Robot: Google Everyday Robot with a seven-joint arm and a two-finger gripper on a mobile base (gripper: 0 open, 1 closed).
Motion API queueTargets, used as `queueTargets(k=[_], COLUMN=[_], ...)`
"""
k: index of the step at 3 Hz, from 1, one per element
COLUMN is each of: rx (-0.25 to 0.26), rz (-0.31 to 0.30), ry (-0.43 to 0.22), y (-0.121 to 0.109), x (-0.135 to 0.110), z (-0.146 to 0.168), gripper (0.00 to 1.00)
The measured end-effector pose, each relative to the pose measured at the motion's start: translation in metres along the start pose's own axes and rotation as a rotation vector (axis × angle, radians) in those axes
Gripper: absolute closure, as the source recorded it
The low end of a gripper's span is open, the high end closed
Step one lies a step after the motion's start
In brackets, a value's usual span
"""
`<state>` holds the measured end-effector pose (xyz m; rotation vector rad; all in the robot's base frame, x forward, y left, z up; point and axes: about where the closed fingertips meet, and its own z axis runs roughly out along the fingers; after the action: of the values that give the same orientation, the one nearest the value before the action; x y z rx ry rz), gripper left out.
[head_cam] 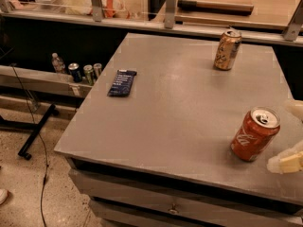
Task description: Move coke can near rxbar blueberry
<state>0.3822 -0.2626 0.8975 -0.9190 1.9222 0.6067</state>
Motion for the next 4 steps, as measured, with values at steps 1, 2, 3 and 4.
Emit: queueTargets(k=[1, 2, 3, 4], rx=[-0.006, -0.016, -0.034, -0.053], rz=[-0.020, -0.032, -0.036, -0.030], ry=[-0.059, -0.118, -0.162, -0.191], y=[0.001, 0.004, 0.008, 0.012], x=[-0.004, -0.007, -0.007, -0.005], z=[0.010, 0.019, 0.029, 0.037], gripper=[0.00, 0.00, 0.00, 0.00])
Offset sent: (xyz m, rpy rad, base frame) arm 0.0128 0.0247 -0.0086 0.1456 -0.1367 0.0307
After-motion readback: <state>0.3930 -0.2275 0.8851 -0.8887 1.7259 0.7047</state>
